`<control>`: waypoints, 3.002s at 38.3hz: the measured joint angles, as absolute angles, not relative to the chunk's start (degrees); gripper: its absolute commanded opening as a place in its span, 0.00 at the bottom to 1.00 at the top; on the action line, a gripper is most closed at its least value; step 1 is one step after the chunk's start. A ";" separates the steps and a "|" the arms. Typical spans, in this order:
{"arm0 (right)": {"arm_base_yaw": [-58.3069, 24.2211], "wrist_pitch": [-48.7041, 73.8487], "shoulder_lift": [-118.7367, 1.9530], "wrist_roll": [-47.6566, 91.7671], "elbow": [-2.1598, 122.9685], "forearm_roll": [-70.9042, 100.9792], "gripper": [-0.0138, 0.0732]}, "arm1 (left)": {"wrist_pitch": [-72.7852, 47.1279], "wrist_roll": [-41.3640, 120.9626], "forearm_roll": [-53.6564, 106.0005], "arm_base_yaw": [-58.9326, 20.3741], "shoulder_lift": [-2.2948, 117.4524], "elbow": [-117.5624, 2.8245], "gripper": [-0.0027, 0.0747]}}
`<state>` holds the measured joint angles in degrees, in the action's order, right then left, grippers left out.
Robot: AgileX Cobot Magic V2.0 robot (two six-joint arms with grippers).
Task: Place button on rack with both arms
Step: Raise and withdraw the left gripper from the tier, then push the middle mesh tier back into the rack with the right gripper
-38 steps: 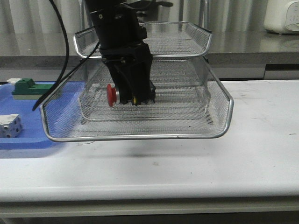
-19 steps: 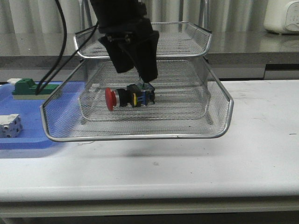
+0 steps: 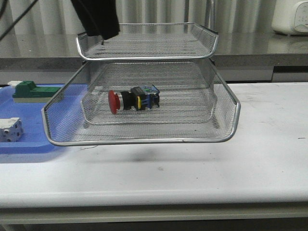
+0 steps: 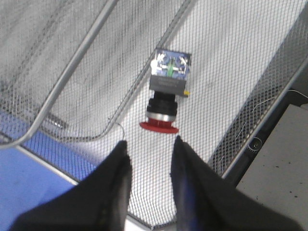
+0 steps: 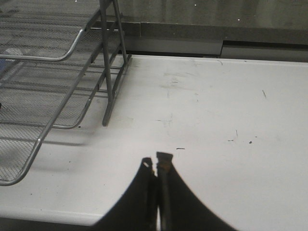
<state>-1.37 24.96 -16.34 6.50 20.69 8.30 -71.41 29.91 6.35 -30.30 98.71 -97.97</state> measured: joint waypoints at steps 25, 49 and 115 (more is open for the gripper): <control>-1.37 24.96 -16.34 6.50 20.69 8.30 0.09 | -52.76 22.47 12.57 -7.26 66.79 -59.87 0.01; -1.37 24.96 -16.34 6.50 20.69 8.30 0.09 | -28.12 22.11 15.30 -6.58 16.77 -23.08 0.01; -50.98 0.68 -71.62 12.51 35.53 10.87 0.09 | -27.65 22.11 15.44 -6.58 7.50 -20.71 0.01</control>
